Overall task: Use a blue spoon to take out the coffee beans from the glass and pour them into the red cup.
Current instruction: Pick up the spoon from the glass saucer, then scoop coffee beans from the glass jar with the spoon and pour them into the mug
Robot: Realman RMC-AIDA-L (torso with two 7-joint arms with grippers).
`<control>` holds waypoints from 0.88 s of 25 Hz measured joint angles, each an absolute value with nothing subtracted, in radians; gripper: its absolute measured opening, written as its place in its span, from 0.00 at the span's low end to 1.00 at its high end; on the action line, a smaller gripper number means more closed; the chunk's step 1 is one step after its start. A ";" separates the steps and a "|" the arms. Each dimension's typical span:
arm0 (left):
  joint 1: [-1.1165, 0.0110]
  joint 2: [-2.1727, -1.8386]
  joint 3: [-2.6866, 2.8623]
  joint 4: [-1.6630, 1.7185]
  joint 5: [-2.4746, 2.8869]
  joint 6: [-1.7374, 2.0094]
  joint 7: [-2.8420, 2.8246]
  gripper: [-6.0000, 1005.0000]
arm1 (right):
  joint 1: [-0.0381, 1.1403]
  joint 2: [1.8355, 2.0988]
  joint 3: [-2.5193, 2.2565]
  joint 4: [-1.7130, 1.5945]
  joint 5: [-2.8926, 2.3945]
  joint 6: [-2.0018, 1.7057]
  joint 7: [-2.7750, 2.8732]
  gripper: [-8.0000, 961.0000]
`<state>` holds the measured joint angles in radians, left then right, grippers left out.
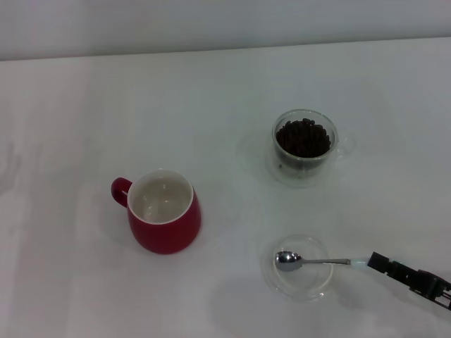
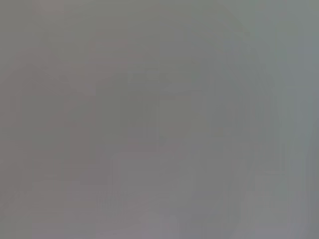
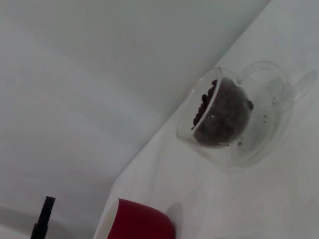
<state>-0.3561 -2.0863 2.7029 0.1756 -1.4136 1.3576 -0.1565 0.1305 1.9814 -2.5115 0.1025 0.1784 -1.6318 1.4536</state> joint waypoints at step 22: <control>-0.361 -2.086 2.704 0.177 -1.415 1.358 -0.156 0.89 | 0.187 1.930 -2.496 0.181 0.247 -1.781 1.496 0.16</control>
